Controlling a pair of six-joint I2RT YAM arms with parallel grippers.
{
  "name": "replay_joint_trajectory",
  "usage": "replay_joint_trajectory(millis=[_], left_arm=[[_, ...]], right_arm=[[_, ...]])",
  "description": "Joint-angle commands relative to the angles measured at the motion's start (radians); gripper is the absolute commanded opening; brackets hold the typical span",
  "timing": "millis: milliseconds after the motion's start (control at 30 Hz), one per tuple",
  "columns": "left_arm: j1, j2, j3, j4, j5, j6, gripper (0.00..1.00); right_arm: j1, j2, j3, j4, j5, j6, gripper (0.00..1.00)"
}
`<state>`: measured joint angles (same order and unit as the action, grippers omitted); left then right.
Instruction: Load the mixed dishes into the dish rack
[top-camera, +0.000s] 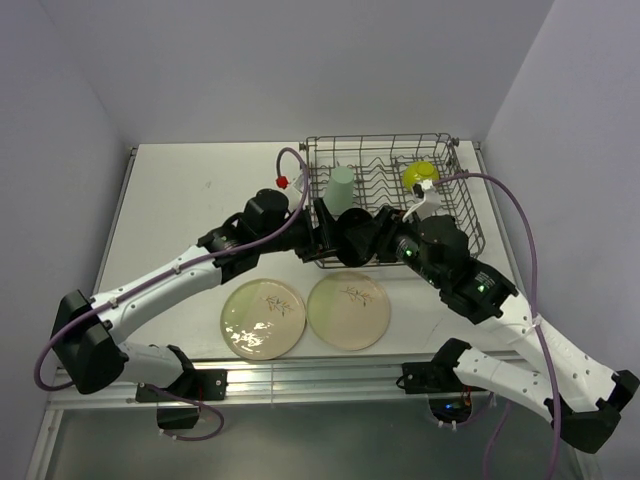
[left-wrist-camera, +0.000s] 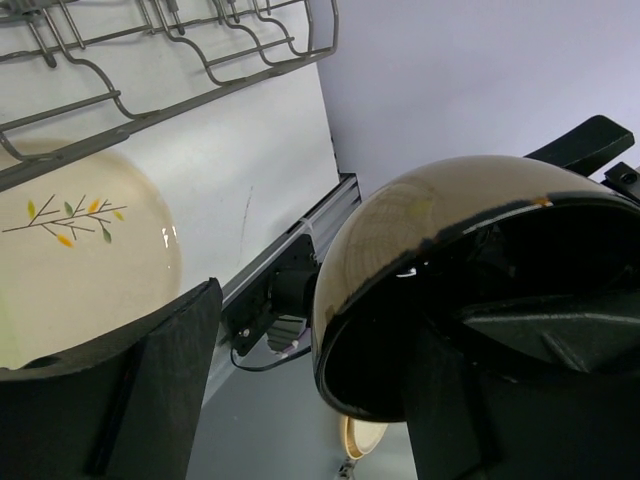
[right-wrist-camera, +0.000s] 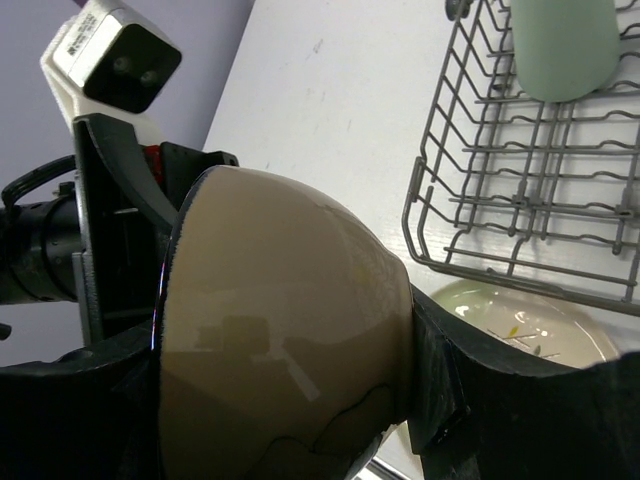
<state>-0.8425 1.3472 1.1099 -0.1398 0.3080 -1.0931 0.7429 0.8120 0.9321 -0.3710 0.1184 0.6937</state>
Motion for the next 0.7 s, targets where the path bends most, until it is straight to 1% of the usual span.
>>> replay_joint_trajectory(millis=[0, 367, 500, 633, 667], left_arm=[[-0.007, -0.065, 0.056, 0.033, -0.009, 0.028, 0.74], [-0.004, -0.103, 0.051, -0.015, -0.044, 0.067, 0.82], [-0.003, -0.117, 0.077, -0.052, -0.061, 0.087, 0.91], [-0.003, -0.135, 0.100, -0.092, -0.096, 0.110, 0.91], [-0.003, -0.147, 0.105, -0.122, -0.109, 0.116, 0.91]], right_arm=[[0.006, -0.031, 0.036, -0.014, 0.056, -0.010, 0.00], [0.004, -0.060, 0.053, -0.081, 0.125, -0.025, 0.00], [0.003, -0.065, 0.048, -0.100, 0.150, -0.029, 0.00], [-0.004, -0.065, 0.053, -0.130, 0.176, -0.036, 0.00], [-0.004, -0.065, 0.056, -0.137, 0.185, -0.037, 0.00]])
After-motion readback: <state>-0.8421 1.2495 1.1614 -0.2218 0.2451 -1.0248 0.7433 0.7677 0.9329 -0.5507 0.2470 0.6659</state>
